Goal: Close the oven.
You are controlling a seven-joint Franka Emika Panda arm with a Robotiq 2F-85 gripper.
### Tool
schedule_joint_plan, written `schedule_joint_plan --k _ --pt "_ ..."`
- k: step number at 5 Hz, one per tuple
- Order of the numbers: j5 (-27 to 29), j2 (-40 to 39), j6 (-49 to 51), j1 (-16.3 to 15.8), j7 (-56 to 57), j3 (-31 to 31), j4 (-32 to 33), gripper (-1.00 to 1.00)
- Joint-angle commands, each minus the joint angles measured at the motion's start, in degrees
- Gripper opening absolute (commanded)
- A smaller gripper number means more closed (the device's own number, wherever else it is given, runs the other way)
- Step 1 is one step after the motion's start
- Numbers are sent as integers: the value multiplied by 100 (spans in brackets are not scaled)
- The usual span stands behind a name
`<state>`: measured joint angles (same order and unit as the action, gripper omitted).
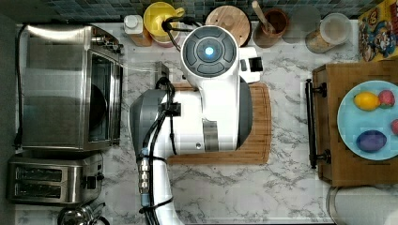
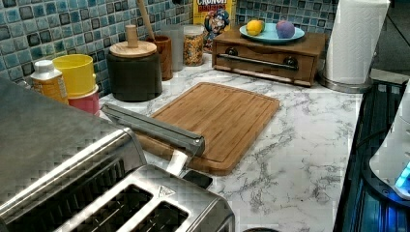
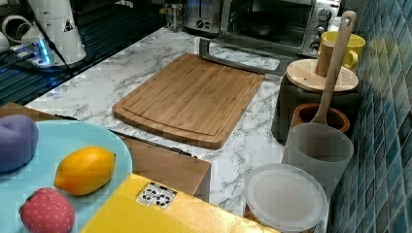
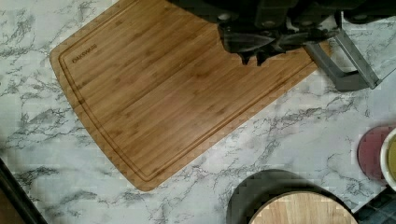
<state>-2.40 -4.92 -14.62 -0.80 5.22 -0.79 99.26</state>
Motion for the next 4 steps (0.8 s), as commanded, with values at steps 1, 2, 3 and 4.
schedule_joint_plan --k 1,2,3,4 --pt "-5 -4 -17 1 85 -35 -92 -100" --pt "517 162 -542 180 1532 -77 738 -100" --pt "1417 333 -1224 618 2854 -245 1487 -100" --pt "2100 356 -1712 547 3677 -114 1868 -100"
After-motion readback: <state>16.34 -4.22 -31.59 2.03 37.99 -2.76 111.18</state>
